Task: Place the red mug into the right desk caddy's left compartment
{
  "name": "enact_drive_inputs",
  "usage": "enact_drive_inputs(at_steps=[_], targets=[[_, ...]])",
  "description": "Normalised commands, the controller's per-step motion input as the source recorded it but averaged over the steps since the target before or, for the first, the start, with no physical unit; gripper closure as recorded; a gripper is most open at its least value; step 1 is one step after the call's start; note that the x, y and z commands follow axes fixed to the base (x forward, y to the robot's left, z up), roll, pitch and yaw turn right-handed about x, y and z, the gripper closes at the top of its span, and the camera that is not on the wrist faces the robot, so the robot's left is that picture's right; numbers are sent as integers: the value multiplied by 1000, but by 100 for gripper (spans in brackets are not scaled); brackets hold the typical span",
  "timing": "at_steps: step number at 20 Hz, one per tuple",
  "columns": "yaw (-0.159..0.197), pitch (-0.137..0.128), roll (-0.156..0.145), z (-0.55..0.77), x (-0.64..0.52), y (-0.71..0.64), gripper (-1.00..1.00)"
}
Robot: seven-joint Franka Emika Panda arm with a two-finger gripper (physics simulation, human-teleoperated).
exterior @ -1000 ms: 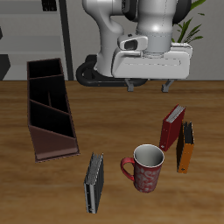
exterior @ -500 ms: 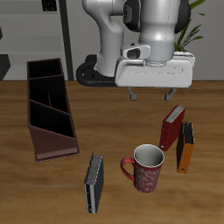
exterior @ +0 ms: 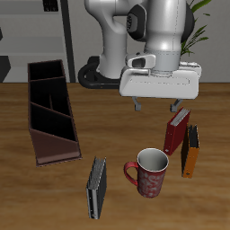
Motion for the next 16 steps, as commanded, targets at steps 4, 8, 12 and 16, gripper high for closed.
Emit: enact_drive_inputs(at_steps=[4,8,12,16], targets=[[8,23,0,-162,146,77,-100],[1,35,10,-243,188,182,-100],[0,14,18,-104,58,116,-100],[18,16,26,-150,103,201,-100]])
